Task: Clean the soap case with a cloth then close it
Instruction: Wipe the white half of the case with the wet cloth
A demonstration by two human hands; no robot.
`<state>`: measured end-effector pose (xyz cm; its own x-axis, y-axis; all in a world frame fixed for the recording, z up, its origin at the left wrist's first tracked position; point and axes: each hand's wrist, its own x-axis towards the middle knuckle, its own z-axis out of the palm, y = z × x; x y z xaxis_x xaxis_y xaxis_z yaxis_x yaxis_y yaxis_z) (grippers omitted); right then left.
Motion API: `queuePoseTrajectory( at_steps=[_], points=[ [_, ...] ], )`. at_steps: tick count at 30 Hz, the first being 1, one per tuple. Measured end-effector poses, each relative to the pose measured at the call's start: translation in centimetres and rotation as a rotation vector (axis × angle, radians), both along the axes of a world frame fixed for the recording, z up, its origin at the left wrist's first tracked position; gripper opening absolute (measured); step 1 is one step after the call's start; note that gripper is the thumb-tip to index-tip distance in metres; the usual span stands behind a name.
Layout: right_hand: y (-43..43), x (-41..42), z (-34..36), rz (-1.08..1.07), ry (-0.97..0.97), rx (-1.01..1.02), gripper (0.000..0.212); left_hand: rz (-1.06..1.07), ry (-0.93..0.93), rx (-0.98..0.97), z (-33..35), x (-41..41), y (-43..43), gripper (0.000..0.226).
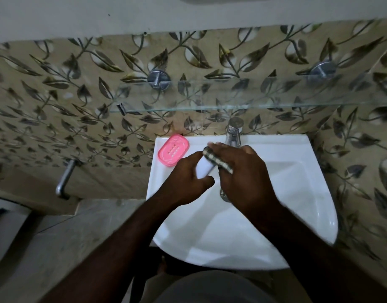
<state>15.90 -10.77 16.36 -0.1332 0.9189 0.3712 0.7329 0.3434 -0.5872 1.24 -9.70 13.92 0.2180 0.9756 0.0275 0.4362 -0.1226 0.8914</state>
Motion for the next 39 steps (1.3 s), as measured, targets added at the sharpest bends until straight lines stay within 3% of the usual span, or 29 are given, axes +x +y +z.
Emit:
queuePoseTrajectory(
  at_steps=[2,5,7,9,12,14,19,21,23,26,30,34,36,39],
  points=[
    [-0.1,-0.3,-0.3,0.054,-0.01,0.049,0.057,0.011,-0.032,0.009,0.2,-0.2,0.2,0.031],
    [1.5,1.3,-0.7,0.047,0.349,-0.221,0.058,-0.001,-0.051,0.003,0.9,-0.1,-0.1,0.039],
    [2.0,1.9,-0.6,0.056,0.445,-0.317,0.058,0.008,-0.061,-0.009,1.0,0.1,-0.2,0.042],
    [1.5,1.5,-0.3,0.033,0.343,-0.225,0.054,0.026,-0.058,-0.023,0.9,0.3,0.0,0.034],
    [0.5,0.6,-0.1,0.045,0.085,0.068,0.053,0.023,-0.037,-0.011,1.0,0.3,0.2,0.022],
    [0.8,0.8,-0.3,0.069,0.105,0.04,0.055,0.025,-0.044,0.004,1.2,0.2,0.1,0.023],
    [2.1,2.5,-0.6,0.186,0.622,-0.43,0.058,0.067,-0.073,0.009,1.5,0.5,-0.7,0.053],
    [2.4,3.2,-1.2,0.273,0.844,-0.594,0.044,0.114,-0.137,0.009,1.4,0.4,-0.7,0.066],
    [2.4,3.4,-2.0,0.377,1.057,-0.793,0.034,0.145,-0.272,-0.011,1.4,0.1,-0.5,0.067],
    [2.1,3.3,-3.0,0.463,1.139,-0.873,0.038,0.106,-0.408,-0.055,1.7,0.1,-0.3,0.058],
    [2.8,3.7,-2.0,0.471,0.957,-0.757,0.037,0.077,-0.415,-0.093,2.4,0.1,-0.7,0.041],
    [4.0,4.6,0.1,0.348,0.381,-0.504,0.043,0.027,-0.28,-0.166,3.9,-1.5,0.3,0.062],
    [4.4,4.7,0.7,0.271,0.092,-0.342,0.046,-0.021,-0.051,-0.183,4.8,-1.6,1.1,0.049],
    [4.4,4.0,1.2,0.284,-0.015,-0.201,0.044,0.022,0.061,-0.169,5.2,-0.8,1.7,0.025]
  ],
)
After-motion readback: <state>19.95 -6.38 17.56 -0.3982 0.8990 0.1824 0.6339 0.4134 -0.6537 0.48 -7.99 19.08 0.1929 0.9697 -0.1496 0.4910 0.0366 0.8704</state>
